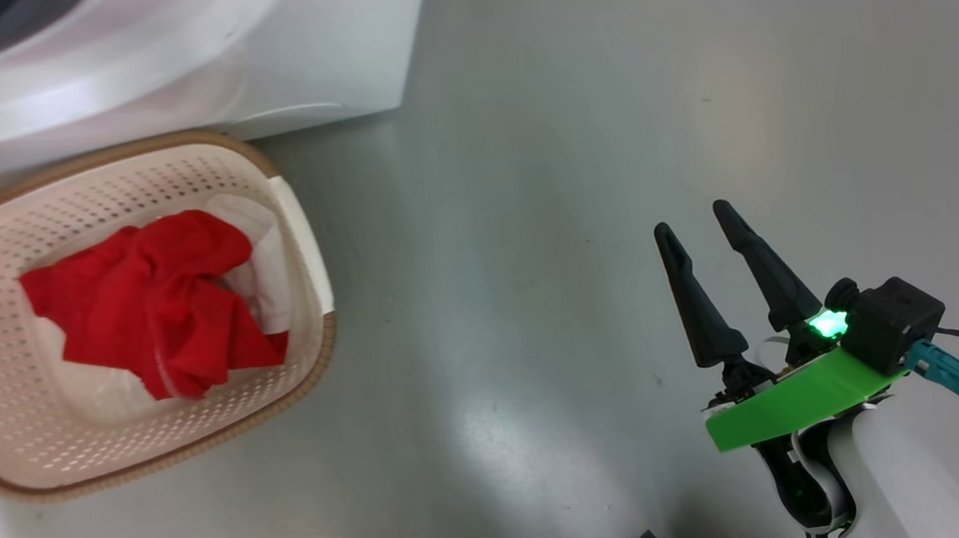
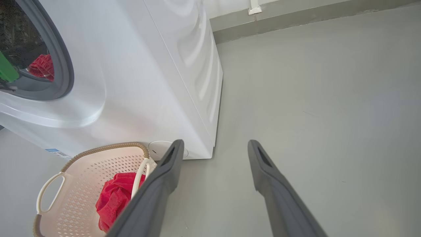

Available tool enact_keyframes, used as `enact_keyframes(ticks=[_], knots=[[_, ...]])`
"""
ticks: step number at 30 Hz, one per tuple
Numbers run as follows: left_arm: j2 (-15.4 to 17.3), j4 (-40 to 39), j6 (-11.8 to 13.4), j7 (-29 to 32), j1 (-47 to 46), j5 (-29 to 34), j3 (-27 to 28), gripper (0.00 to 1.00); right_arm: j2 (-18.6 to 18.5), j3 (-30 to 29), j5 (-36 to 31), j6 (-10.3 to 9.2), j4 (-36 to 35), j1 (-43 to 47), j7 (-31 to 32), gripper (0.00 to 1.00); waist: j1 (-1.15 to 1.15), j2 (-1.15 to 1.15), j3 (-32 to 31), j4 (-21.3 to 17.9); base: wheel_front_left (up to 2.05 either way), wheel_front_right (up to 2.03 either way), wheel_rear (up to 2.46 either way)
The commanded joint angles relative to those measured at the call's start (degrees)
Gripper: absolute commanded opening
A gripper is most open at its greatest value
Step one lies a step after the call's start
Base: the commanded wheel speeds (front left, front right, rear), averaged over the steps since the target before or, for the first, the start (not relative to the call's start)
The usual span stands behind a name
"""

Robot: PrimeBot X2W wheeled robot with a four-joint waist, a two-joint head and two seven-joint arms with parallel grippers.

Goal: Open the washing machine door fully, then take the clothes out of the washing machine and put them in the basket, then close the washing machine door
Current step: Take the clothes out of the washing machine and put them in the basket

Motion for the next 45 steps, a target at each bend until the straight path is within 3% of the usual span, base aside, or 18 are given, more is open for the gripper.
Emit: enact_keyframes(ticks=[1,9,17,19,20,22,23,32,45], knots=[[4.14,0.34,0.96,-0.28,-1.22,0.65,0.38,1.0,0.27,1.47,0.22,0.43,-1.35,0.09,-0.37,1.0,0.0,0.0,1.16,-1.53,0.0,0.0,0.0],[8.17,7.8,3.38,-0.28,-4.1,1.79,-0.9,1.0,-0.03,2.66,0.37,0.43,-1.37,0.63,-0.37,1.0,0.0,0.0,1.52,-3.27,0.0,0.0,0.0],[9.03,16.06,3.05,-0.28,-6.78,1.06,-1.45,1.0,-0.12,3.03,0.4,0.43,-1.71,0.83,-0.37,1.0,0.0,0.0,1.75,-3.82,0.0,0.0,0.0],[8.94,16.99,2.57,-0.28,-7.29,1.15,-2.07,0.78,-0.12,2.98,0.42,0.43,-1.8,0.84,-0.37,1.0,0.0,0.0,1.83,-3.82,0.0,0.0,0.0],[8.83,17.18,2.5,-0.28,-7.47,1.07,-2.23,0.48,-0.15,2.94,0.44,0.43,-1.83,0.83,-0.37,1.0,0.0,0.0,1.85,-3.79,0.0,0.0,0.0],[8.61,17.57,2.33,-0.28,-7.78,0.98,-2.62,0.05,-0.18,2.85,0.5,0.43,-1.93,0.74,-0.37,1.0,0.0,0.0,1.93,-3.73,0.0,0.0,0.0],[8.51,17.58,2.24,-0.28,-7.88,0.98,-2.86,0.0,-0.18,2.84,0.5,0.43,-1.97,0.69,-0.37,1.0,0.0,0.0,1.92,-3.71,0.0,0.0,0.0],[6.68,12.91,2.91,-0.28,-6.79,-0.28,-3.8,0.0,-0.16,2.19,0.39,0.43,-2.04,0.66,-0.37,1.0,0.0,0.0,1.21,-3.06,0.0,0.0,0.0],[1.25,-4.74,4.13,-0.28,5.04,-6.48,0.3,0.0,-2.01,1.37,-0.15,0.43,-1.54,1.66,-0.37,1.0,0.0,0.0,-3.57,-0.02,0.0,0.0,0.0]])
